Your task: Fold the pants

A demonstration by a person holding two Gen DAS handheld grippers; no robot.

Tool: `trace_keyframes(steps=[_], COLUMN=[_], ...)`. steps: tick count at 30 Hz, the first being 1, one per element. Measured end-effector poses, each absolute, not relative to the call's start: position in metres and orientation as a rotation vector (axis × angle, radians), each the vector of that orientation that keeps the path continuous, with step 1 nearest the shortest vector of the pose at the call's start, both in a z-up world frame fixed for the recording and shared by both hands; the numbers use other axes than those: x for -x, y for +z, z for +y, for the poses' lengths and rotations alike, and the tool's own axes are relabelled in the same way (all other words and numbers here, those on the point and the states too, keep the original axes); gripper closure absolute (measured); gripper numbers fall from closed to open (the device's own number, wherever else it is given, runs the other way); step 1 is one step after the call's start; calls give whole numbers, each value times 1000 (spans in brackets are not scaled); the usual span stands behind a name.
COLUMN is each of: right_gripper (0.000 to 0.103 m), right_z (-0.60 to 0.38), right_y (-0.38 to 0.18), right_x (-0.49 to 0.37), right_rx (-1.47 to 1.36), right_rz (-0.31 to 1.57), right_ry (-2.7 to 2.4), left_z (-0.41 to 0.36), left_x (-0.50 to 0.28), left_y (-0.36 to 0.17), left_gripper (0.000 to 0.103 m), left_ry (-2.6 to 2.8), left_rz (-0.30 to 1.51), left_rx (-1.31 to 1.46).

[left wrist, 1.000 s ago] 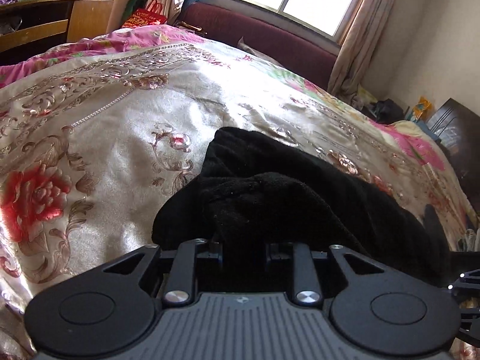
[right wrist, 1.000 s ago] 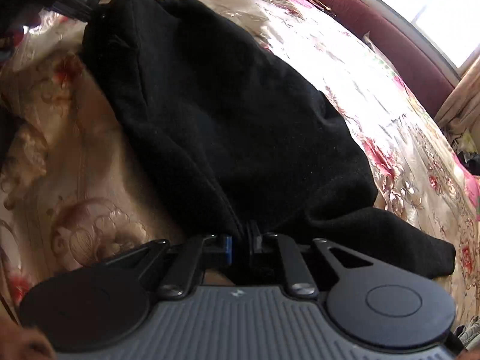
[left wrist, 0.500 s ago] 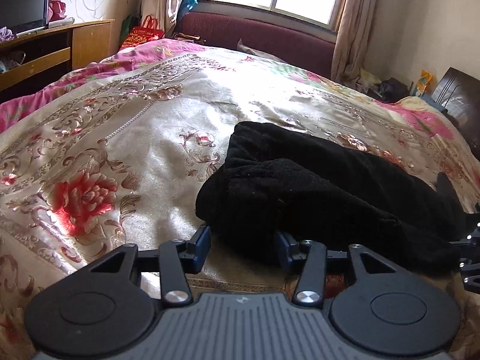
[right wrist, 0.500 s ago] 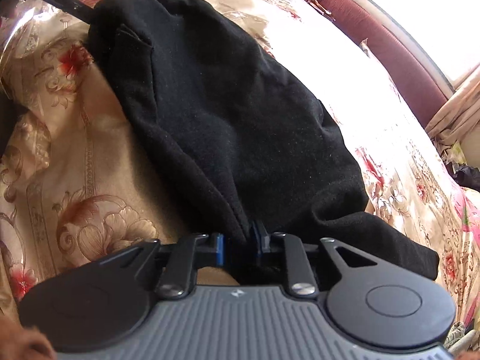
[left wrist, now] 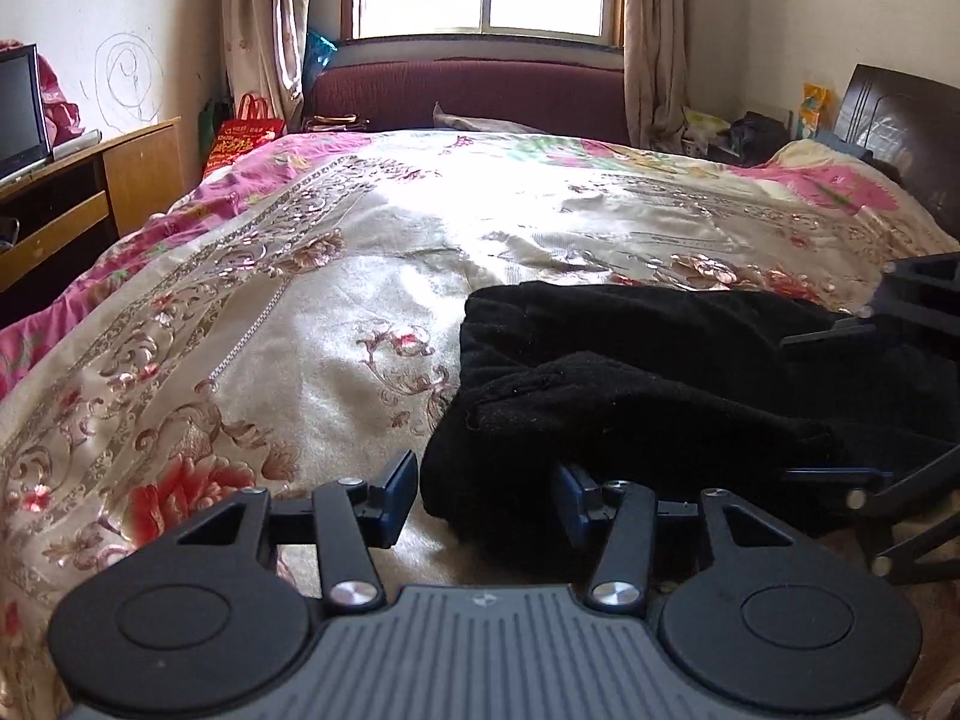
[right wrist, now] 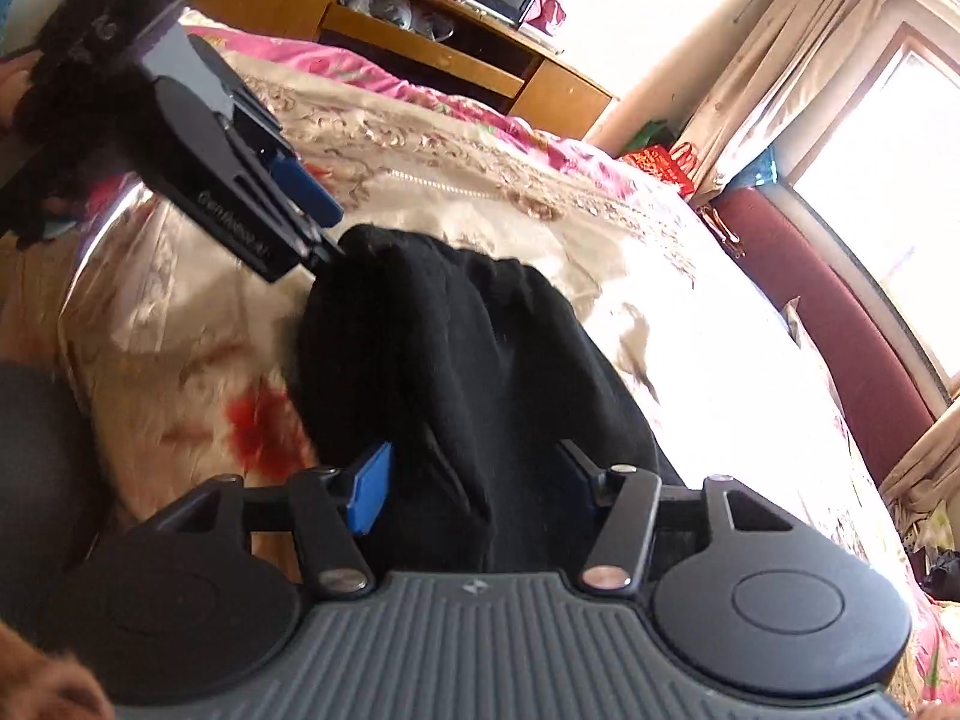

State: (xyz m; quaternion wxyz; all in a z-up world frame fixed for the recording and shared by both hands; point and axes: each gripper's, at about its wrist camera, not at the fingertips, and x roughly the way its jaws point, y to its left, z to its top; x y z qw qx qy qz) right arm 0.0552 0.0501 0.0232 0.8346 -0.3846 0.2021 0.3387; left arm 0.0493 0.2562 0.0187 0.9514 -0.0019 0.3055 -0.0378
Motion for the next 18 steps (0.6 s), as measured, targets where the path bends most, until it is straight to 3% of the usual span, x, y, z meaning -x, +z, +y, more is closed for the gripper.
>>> trace_keyframes(steps=[1,3,4,6,12,18], right_gripper=[50,77,98,97,97,91], right_z=[60,79,84,88,81,107], right_y=[22,17,17,24,71,-7], right_x=[-63,-83,-92,-112,-103,-90], right_rx=[805,776,752,660,498,573], right_rz=[435,492,535,624,527,668], right_ry=[714,723,731,736,718,709], left_z=[255,253,252,254,281,291], left_x=[-54,-64,-70,-79,-73,-56], left_y=[21,24,26,32,58,21], left_gripper=[41,47,51,68,69,69], left_ry=[-75,-74,-74,-72,-15,63], left_rz=[610,601,598,589,483,600], left_rx=[-16,-59,-74,-87,1,70])
